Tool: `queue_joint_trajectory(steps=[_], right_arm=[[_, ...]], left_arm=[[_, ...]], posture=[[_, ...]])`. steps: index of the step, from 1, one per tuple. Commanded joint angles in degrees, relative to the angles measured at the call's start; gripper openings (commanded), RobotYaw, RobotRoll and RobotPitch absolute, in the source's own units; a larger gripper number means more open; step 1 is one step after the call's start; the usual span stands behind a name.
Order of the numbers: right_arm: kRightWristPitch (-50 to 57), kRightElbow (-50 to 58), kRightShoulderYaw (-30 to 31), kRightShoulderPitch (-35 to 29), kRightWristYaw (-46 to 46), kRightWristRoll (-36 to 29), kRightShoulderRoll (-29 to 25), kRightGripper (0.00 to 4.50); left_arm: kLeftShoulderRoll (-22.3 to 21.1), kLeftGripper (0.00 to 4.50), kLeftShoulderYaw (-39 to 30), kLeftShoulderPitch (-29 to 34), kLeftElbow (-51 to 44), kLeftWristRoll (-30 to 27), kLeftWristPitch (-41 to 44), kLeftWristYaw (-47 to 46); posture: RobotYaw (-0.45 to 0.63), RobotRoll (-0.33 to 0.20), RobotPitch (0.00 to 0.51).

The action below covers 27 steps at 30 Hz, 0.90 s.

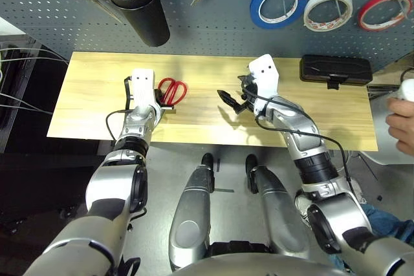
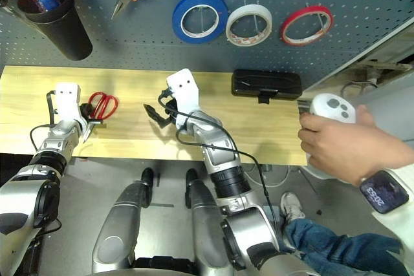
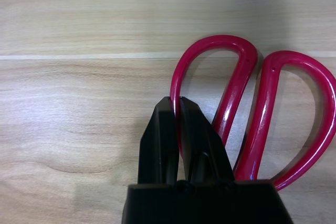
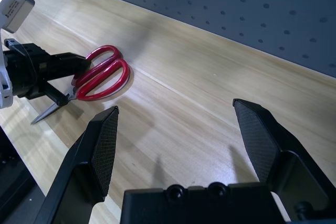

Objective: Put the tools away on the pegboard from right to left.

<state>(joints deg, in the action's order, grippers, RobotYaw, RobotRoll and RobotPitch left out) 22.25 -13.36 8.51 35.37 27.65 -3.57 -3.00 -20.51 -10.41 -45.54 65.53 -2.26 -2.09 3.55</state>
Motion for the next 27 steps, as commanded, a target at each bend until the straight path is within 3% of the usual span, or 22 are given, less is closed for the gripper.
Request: queue_joint_trajectory(steps=[1,15,27], right_arm=[[-2.0,-2.1,0.6,0.0,1.0,-0.5,0.1,4.50],[-9.8,-10.6,-0.6,4.5,2.9,-0.7,-0.1,4.50],[-14.0,-16.2,-1.3,8.2,3.3,-0.9,0.6,4.50]], left_arm=[[-0.2,0.01,-1.1,3.6,-0.9,-0.5,-1.2,-2.1],[1.5,0.01,-5.5,18.6,-29.4,-2.8,-3.1,-8.5],[-1.1,0.01,-9.8,19.2,-34.4,-2.9,-9.2,-11.8]], posture=[[0.03,0.000,0.403],[0.09,0.000,0.326],[0.11,0.000,0.302]])
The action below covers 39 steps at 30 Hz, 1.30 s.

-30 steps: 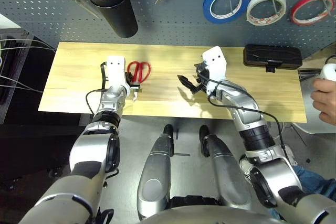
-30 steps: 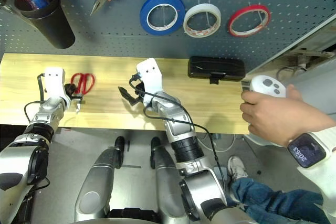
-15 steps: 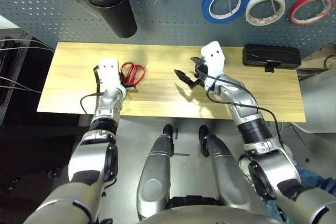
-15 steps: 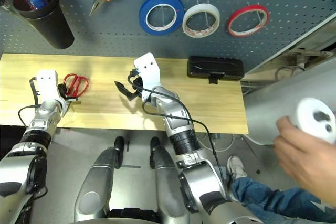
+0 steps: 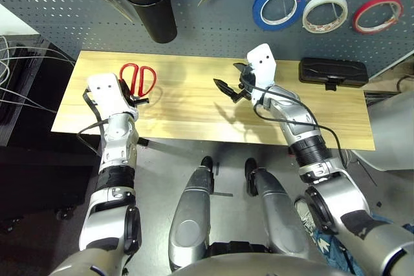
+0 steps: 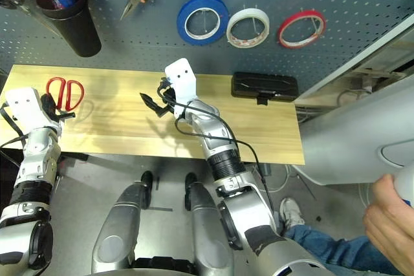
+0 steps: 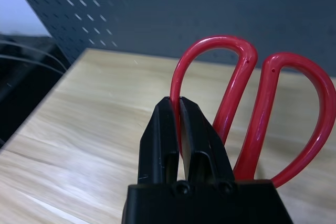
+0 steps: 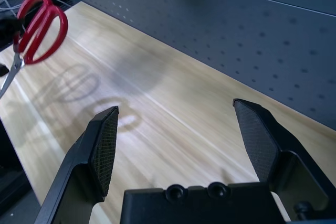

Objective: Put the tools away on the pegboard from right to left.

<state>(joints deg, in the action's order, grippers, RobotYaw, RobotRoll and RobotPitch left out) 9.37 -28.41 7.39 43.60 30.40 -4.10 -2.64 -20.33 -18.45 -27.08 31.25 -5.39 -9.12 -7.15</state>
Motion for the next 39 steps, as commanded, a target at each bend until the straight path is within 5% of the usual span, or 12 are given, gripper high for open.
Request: queue_joint_trajectory(steps=[1,19,39], right_arm=[[-1.5,-1.5,-0.2,0.2,0.6,-0.4,0.2,4.50],[-3.2,-3.0,-0.7,0.9,0.4,-0.2,-0.2,4.50],[-4.5,-4.5,-0.6,1.0,0.4,0.1,-0.7,4.50]], left_arm=[[-1.8,0.01,-2.0,0.2,0.5,0.2,-2.7,-1.3],[-5.1,0.01,-1.6,-11.9,5.2,-1.1,-11.6,2.3],[-6.8,0.01,-1.6,-16.6,7.7,-0.9,-13.4,2.7]], posture=[[0.11,0.000,0.301],[0.10,0.000,0.285],[0.11,0.000,0.270]])
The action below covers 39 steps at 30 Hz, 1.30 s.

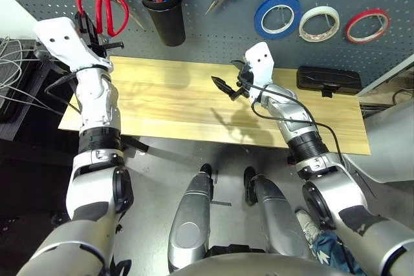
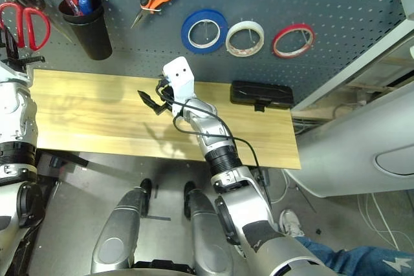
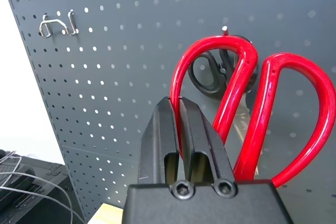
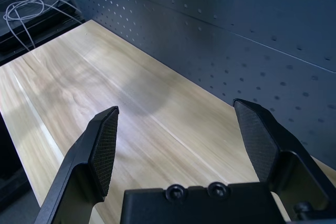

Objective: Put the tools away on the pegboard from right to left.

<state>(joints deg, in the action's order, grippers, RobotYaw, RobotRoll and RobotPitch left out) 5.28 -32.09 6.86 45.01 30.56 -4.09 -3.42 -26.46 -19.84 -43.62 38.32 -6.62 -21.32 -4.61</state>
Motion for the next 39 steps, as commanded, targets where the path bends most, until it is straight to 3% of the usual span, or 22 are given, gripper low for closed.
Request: queue_joint_trajectory(steps=[1,24,39], right_arm=[[-0.5,-0.9,0.0,-0.5,0.2,0.2,0.1,4.50],[-0.6,-1.5,0.4,-0.6,0.4,0.5,-0.2,4.50],[-0.3,-0.8,0.2,-0.9,0.1,0.4,-0.8,4.50]], left_arm=[[-0.7,0.01,-0.1,-0.1,0.7,0.3,-1.1,0.2],[-0.3,0.01,0.2,1.3,-2.2,0.4,-1.7,-0.5],[-1.7,0.01,2.0,-8.2,12.0,1.0,-4.0,3.6]], posture=[[0.11,0.000,0.268],[0.11,0.000,0.275],[0.08,0.000,0.273]])
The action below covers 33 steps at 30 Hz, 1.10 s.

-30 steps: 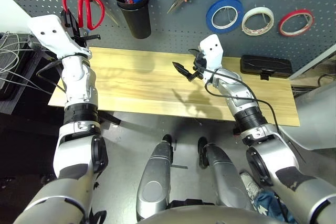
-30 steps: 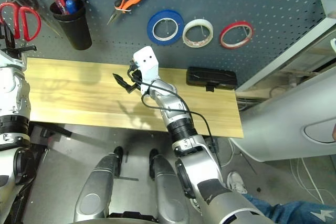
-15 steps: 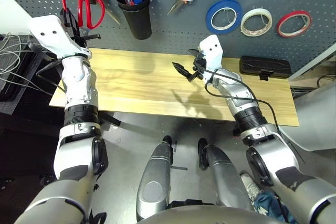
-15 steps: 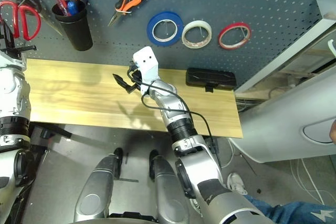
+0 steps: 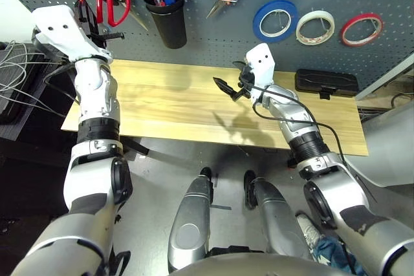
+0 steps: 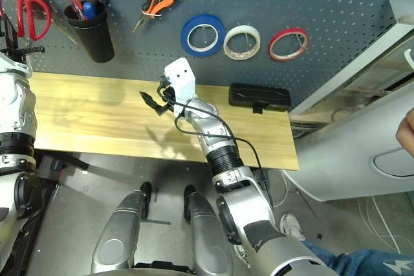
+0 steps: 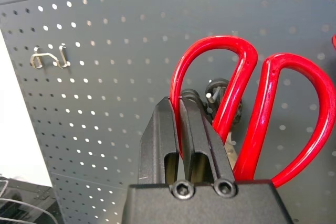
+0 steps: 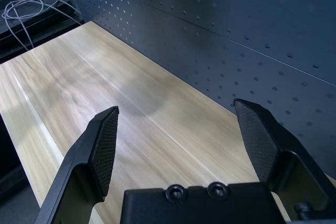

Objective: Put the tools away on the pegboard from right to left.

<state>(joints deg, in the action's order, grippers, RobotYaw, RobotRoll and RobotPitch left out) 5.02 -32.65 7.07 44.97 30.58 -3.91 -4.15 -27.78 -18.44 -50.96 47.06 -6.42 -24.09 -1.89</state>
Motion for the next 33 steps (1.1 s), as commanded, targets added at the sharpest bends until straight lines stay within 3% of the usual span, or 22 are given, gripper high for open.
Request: queue_joint_trajectory(steps=[1,17,27,33], right_arm=[[0.0,-0.1,0.0,-1.0,0.1,0.3,-0.1,4.50],[0.2,0.5,-0.2,-1.2,-0.2,0.1,-1.0,4.50],[-0.1,0.5,-0.3,-1.2,-0.7,0.1,-1.0,4.50],[-1.1,0.2,-1.1,-1.1,-1.7,-0.1,-0.9,4.50]], left_arm=[[-0.3,0.01,0.9,-1.4,4.3,0.9,-1.4,1.1],[-2.7,0.01,-0.2,-7.9,18.5,-0.9,0.1,2.6],[-3.4,0.01,-0.2,-8.5,21.0,-1.1,0.3,2.9],[-1.7,1.85,-0.4,-6.1,18.7,-1.4,-2.1,2.3]], posture=[[0.08,0.000,0.272],[0.06,0.000,0.265],[0.06,0.000,0.259],[0.06,0.000,0.248]])
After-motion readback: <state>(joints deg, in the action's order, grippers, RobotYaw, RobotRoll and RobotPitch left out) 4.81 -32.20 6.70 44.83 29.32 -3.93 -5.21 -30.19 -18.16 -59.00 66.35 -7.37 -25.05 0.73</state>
